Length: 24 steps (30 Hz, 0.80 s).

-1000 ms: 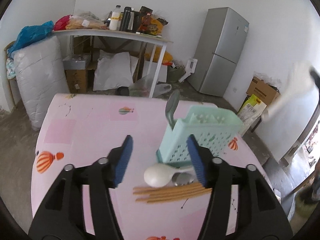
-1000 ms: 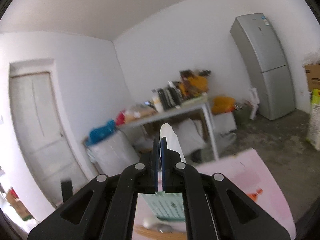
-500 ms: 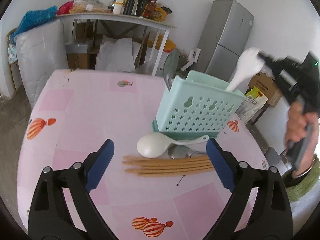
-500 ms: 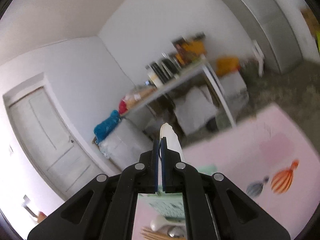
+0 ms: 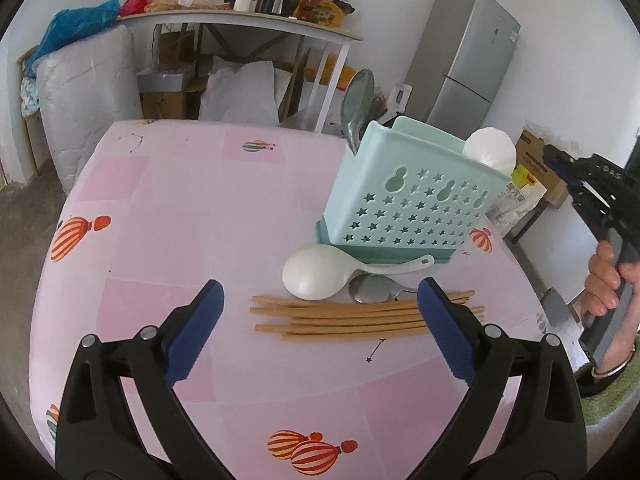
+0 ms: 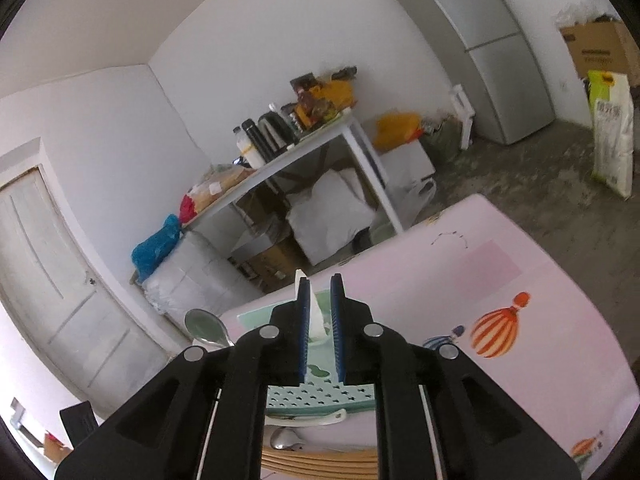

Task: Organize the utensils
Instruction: 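Lower the white spoon into the holder and open the right tool, then reach the left tool to the white rice paddle and grasp it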

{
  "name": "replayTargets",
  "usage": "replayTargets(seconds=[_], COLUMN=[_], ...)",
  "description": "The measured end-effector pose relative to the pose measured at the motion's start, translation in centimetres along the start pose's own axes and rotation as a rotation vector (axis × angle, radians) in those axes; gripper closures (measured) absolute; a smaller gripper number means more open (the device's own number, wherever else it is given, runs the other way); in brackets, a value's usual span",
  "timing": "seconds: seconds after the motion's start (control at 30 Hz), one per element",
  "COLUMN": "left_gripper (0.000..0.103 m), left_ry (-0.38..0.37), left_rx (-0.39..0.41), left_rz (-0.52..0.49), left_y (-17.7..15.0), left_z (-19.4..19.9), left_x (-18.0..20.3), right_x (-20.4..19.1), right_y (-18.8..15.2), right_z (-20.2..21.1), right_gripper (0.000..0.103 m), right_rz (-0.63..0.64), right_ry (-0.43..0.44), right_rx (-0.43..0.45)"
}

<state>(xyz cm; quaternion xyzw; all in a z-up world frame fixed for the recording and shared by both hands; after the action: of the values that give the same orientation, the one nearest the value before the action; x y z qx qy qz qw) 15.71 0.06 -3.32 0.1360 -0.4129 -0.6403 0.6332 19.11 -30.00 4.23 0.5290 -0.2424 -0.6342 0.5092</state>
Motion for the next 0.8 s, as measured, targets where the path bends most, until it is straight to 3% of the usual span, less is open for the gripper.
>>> replayTargets(seconds=[0.1, 0.2, 0.4, 0.8], left_gripper=[0.009, 0.009, 0.009, 0.009], left_ry=[0.005, 0.002, -0.028, -0.042], left_rx=[0.001, -0.005, -0.015, -0.035], left_rz=[-0.015, -0.026, -0.010, -0.001], left_y=[-0.1, -0.2, -0.5, -1.9], left_z=[0.0, -0.2, -0.2, -0.5], left_x=[0.1, 0.3, 0.4, -1.1], right_x=[-0.4, -1.3, -2.9, -9.9], right_y=[-0.6, -1.8, -6.0, -12.6], right_z=[1.8, 3.0, 3.5, -1.1], right_gripper=[0.090, 0.082, 0.068, 0.061], right_rz=[0.029, 0.071, 0.142, 0.514], right_ry=[-0.016, -0.029, -0.017, 0.054], right_rx=[0.010, -0.005, -0.098, -0.303])
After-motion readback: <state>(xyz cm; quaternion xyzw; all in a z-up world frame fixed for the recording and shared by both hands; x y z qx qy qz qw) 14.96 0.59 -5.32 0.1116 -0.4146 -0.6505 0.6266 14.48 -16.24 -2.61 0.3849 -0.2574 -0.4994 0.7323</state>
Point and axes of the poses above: each gripper's, at about its wrist camera, not at the fingertips, and z roughly against the way its jaws point, x to its right, y to its top, the point moved 7 cm from there along -z, roughly the way its jaws point, and after that the axes turned 6 degrees about z, right-handed, at the moved point
